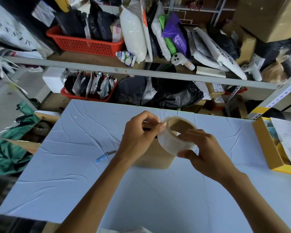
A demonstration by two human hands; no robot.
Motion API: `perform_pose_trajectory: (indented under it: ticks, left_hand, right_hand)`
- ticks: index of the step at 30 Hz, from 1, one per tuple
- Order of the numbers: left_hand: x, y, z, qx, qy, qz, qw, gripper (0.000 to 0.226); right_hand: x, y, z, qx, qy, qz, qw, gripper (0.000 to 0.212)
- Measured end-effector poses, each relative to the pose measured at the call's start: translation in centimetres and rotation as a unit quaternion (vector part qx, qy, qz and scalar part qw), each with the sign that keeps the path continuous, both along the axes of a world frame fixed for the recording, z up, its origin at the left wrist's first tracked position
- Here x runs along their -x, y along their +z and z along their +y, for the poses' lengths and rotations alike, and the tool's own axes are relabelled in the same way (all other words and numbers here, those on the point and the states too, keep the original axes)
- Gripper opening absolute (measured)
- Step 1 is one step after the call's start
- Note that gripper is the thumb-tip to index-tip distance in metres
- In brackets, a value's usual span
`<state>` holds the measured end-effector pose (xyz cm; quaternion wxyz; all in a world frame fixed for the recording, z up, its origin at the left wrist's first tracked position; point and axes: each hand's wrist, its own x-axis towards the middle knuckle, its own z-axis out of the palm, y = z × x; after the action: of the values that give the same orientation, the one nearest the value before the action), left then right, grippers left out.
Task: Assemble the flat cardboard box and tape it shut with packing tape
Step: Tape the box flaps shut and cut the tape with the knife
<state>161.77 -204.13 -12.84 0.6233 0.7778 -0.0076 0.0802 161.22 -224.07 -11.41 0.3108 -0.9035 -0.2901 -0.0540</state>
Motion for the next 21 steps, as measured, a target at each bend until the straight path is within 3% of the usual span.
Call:
perform_pose_trajectory:
  ticks: [5, 10, 14, 18, 21]
  left_hand:
    - [0.3, -0.2, 0.1, -0.026, 0.044, -0.001, 0.999, 0.020]
    - [0.2, -0.2, 0.0, -0.013, 0.014, -0.002, 1.000, 0.018]
    - [0.0, 0.3, 1.0, -0.039, -0.020, -0.017, 0.999, 0.023]
    - [-0.2, 1.3, 2.9, 0.015, -0.062, 0.013, 0.998, 0.013]
    - [-0.2, 1.9, 3.2, 0.080, -0.127, 0.038, 0.988, 0.012]
  right_hand:
    - [0.2, -0.4, 0.1, 0.008, -0.017, 0.011, 1.000, 0.039]
    - [0.2, -0.7, 0.0, 0.003, -0.015, 0.016, 1.000, 0.044]
    - [-0.5, -0.3, -0.8, -0.093, -0.019, 0.122, 0.988, 0.036]
    - [-1.1, 0.2, -2.1, -0.235, 0.016, 0.201, 0.951, 0.035]
    - [-1.5, 0.5, -2.7, -0.395, 0.065, 0.290, 0.869, 0.049]
